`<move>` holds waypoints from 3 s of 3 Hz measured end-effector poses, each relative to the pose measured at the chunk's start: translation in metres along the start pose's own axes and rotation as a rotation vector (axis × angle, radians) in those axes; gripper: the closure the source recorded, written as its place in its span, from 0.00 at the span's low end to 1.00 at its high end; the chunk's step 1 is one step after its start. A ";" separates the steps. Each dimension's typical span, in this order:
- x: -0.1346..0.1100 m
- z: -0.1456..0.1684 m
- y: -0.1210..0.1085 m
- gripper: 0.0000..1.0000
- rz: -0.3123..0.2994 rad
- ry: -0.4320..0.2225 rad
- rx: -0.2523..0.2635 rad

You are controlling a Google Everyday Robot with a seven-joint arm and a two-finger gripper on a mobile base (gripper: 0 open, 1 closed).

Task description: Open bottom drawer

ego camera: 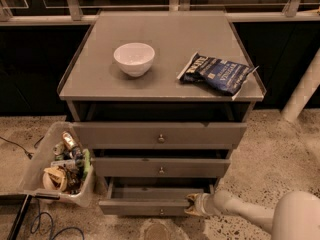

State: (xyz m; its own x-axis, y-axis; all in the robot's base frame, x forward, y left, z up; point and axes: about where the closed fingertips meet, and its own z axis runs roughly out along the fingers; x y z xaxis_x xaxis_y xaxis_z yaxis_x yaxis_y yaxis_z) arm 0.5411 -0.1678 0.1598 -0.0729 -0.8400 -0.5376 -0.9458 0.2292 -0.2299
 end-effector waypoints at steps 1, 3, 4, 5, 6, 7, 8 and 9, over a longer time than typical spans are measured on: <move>0.000 0.000 0.000 0.12 0.000 0.000 0.000; 0.006 -0.011 0.022 0.37 0.016 -0.054 -0.007; 0.016 -0.034 0.058 0.60 0.034 -0.122 0.001; 0.018 -0.041 0.069 0.82 0.044 -0.141 -0.001; 0.016 -0.045 0.068 1.00 0.044 -0.141 -0.001; 0.018 -0.049 0.097 1.00 0.040 -0.157 -0.027; 0.018 -0.049 0.097 0.81 0.040 -0.157 -0.027; 0.018 -0.049 0.097 0.58 0.040 -0.157 -0.027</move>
Offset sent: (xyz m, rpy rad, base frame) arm 0.0000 0.0000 0.0000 0.0000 0.0000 0.0000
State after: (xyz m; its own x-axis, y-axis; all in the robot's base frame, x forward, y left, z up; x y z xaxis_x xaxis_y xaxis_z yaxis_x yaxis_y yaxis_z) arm 0.4325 -0.1843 0.1676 -0.0627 -0.7427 -0.6667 -0.9516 0.2460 -0.1845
